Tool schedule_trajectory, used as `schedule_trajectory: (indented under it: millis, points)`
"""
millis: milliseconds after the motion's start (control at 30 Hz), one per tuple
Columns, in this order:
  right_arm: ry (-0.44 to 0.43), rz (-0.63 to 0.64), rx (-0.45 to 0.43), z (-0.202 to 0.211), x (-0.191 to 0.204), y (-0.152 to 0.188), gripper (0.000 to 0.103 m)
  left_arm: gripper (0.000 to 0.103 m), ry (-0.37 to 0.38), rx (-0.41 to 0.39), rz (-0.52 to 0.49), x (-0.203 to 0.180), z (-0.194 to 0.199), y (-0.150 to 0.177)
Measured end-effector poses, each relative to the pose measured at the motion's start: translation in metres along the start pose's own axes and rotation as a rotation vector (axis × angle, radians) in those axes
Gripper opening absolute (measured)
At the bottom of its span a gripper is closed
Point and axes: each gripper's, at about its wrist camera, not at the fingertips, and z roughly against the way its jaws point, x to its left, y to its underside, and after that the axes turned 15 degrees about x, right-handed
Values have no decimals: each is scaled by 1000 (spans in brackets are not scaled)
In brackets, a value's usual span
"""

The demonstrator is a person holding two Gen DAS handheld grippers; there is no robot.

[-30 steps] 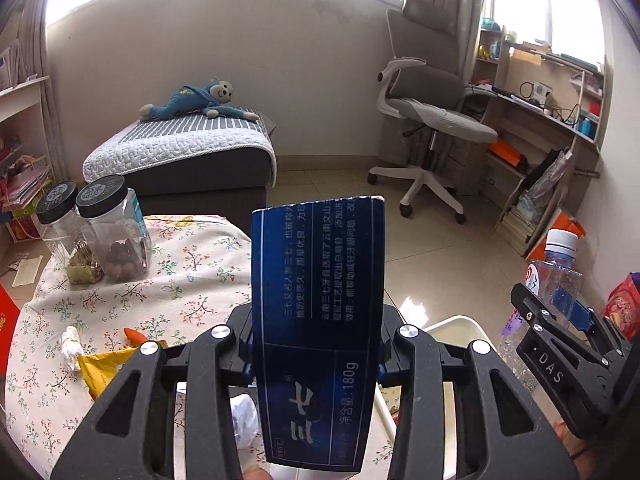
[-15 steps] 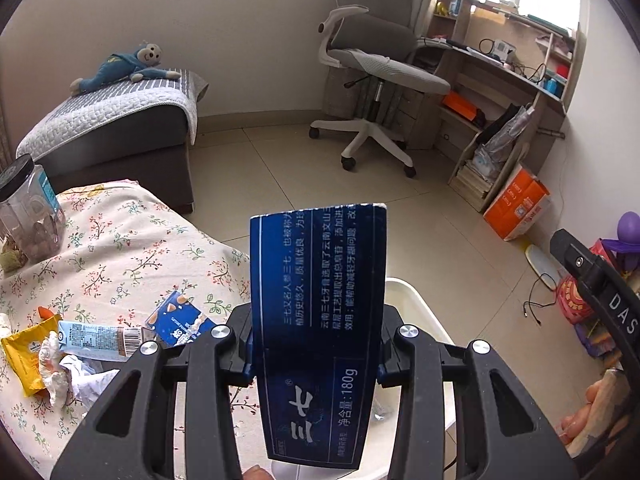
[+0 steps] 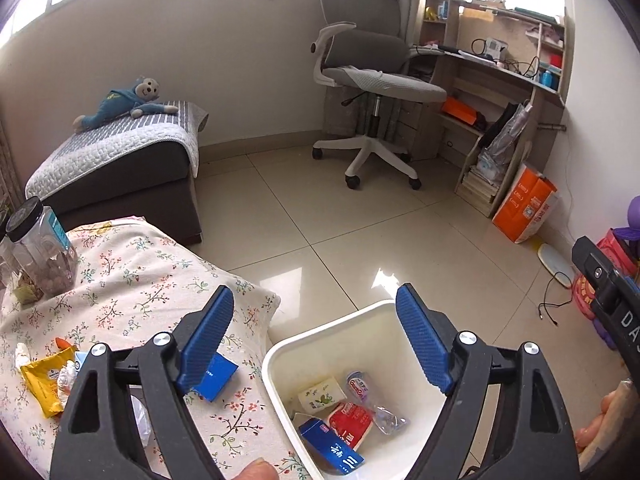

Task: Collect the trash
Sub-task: 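Lift box and bottle over the white bin and release both, then return both tools to the table and grasp the tissue with the left tool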

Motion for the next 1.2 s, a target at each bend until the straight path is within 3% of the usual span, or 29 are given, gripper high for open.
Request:
schedule_trajectory:
  millis: [133,433,733,1200]
  points:
    - [-7,23,-7,3,12,4,96,90,-39,-53,31,12,13,-2]
    - [-36,98,-4,10,46,10,96,91,-123,-119,83,46,36,1]
    - [-82,200,-3,20,96,23,96,92,-182,-101,160,97,41,12]
    - [-195,362,38,29,196,57,96,92,-300,-32,352,210,45,40]
